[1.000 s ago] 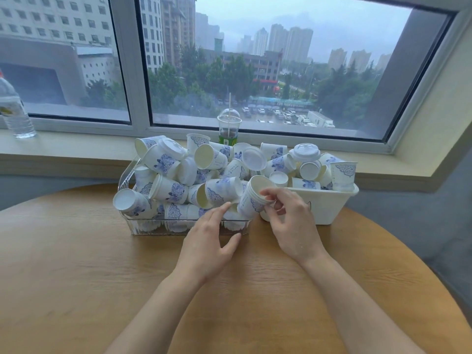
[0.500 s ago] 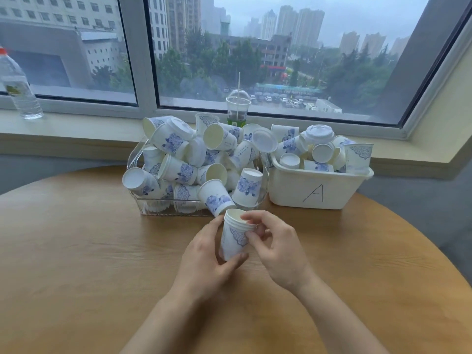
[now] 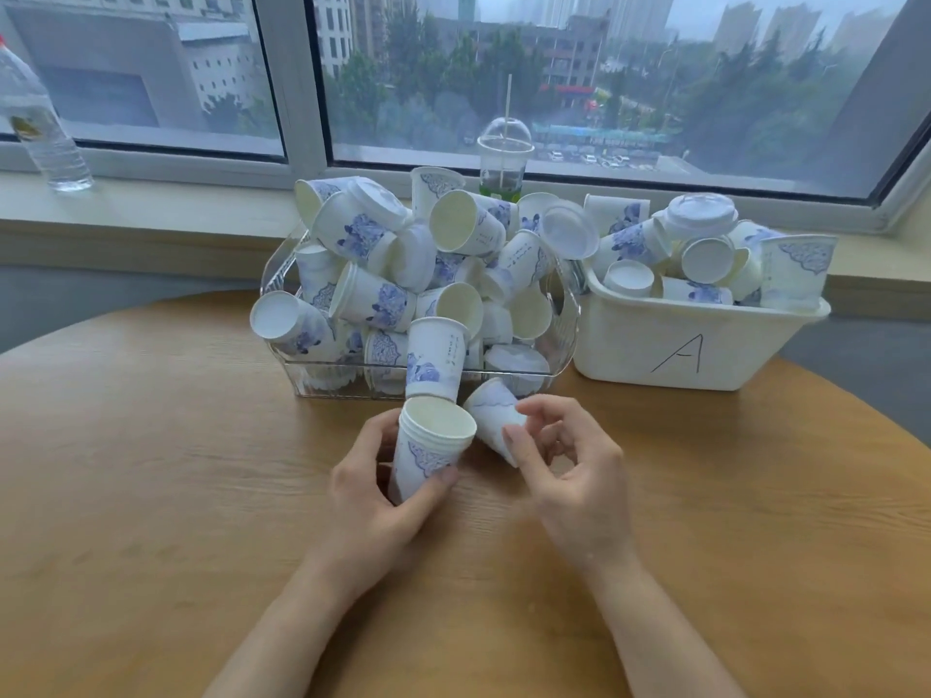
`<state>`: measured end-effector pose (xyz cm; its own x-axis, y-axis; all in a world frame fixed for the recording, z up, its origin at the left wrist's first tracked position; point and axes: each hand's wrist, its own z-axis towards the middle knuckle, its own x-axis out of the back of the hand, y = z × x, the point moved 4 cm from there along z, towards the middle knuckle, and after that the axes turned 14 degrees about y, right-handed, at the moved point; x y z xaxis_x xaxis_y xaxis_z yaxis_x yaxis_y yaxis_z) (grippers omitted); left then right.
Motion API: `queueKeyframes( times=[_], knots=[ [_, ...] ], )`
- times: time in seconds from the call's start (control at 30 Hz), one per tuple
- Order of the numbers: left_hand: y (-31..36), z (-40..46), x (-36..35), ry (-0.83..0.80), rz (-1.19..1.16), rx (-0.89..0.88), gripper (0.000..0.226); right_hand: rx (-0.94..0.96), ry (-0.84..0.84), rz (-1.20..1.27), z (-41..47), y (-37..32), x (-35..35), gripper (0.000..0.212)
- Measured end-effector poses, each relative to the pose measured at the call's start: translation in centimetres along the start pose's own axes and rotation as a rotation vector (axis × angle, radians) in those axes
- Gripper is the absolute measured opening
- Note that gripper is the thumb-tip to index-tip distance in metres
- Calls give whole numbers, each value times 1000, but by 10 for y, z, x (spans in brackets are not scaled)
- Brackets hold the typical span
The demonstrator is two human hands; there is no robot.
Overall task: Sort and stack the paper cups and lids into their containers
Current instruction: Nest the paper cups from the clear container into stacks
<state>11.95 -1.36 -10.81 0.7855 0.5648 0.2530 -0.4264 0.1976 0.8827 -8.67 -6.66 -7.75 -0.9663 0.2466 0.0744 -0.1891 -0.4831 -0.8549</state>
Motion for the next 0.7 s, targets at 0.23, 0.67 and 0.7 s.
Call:
queueKeyframes(
  times=[0.23, 0.67, 0.7],
  knots=[
    [13, 0, 4, -65, -64, -45, 55, 15, 26, -120, 3, 26, 13, 28],
    [17, -3, 12, 0, -134, -44, 52, 3, -229, -358, -6, 41, -1, 57],
    [16, -3, 12, 5, -136, -45, 53, -1, -207, -369, -5, 40, 1, 56]
  ],
)
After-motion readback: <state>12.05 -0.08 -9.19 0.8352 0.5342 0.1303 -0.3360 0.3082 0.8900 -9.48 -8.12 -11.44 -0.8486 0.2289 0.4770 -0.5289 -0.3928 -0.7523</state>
